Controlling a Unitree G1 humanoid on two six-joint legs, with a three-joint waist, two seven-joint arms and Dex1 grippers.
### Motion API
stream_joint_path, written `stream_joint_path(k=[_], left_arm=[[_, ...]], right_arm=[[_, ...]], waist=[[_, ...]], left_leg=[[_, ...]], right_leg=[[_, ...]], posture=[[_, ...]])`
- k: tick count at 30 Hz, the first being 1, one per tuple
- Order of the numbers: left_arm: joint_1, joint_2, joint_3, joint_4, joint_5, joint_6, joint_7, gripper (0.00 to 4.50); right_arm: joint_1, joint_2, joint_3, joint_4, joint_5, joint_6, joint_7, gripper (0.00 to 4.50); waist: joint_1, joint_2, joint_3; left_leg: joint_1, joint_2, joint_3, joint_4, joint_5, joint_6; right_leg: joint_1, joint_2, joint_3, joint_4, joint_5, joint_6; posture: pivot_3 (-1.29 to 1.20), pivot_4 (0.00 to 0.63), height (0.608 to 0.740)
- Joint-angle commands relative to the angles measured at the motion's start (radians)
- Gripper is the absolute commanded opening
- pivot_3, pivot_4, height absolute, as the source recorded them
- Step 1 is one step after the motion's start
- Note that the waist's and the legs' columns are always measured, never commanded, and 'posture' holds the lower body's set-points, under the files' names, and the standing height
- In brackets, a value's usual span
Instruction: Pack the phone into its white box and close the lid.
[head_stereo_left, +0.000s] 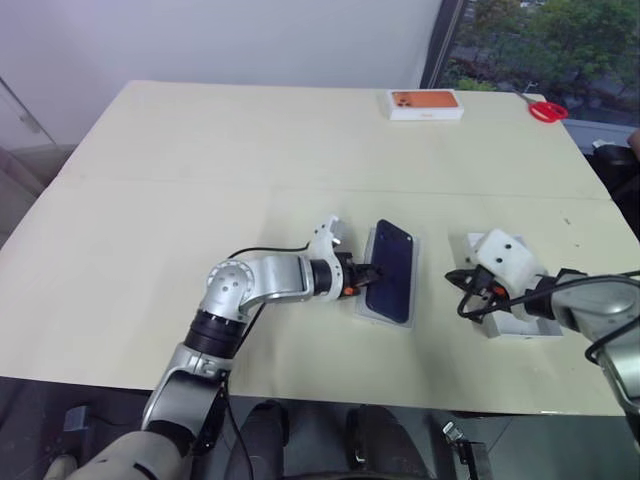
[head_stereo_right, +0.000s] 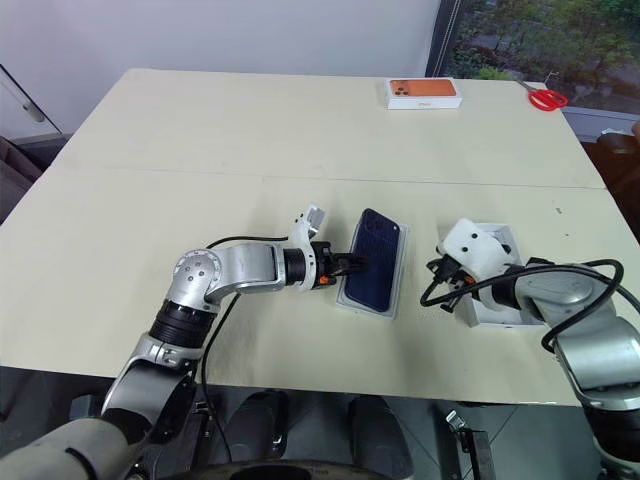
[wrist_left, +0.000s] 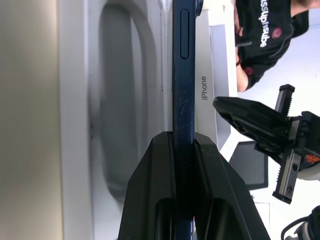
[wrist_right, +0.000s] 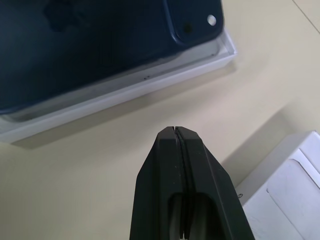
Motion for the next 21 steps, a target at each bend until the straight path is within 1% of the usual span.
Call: stream_joint_path(k=[1, 8, 16, 21], left_arm=[[-0.028, -0.02, 0.034, -0.014, 0.007, 0.011, -0.032, 0.13], [-0.028, -0.035, 0.052, -0.003, 0.036, 0.042, -0.039, 0.13], [-0.019, -0.052, 0.077, 0.009, 0.073, 0.064, -0.057, 0.13], [-0.02, -0.068, 0.094, 0.018, 0.098, 0.078, -0.068, 0.13]], right_arm=[[0.002, -0.014, -0.028, -0.034, 0.017, -0.019, -0.011, 0.0], [0.017, -0.015, -0.041, -0.041, 0.042, -0.031, -0.011, 0.0], [0.087, 0.017, -0.113, -0.108, 0.181, -0.055, 0.04, 0.0], [0.092, 0.012, -0.109, -0.098, 0.193, -0.065, 0.017, 0.0]], waist=[[0.0, 0.0, 0.0], [0.0, 0.0, 0.0], [-0.001, 0.0, 0.0], [0.0, 0.0, 0.0]], left_leg=[[0.0, 0.0, 0.0, 0.0, 0.0, 0.0], [0.0, 0.0, 0.0, 0.0, 0.0, 0.0], [0.0, 0.0, 0.0, 0.0, 0.0, 0.0], [0.001, 0.0, 0.0, 0.002, 0.0, 0.0]], right_leg=[[0.0, 0.0, 0.0, 0.0, 0.0, 0.0], [0.0, 0.0, 0.0, 0.0, 0.0, 0.0], [0.001, 0.0, 0.0, 0.0, 0.0, 0.0], [0.002, 0.0, 0.0, 0.001, 0.0, 0.0]], posture=[[0.0, 0.15, 0.731], [0.0, 0.15, 0.731], [0.0, 0.15, 0.731], [0.0, 0.15, 0.731]])
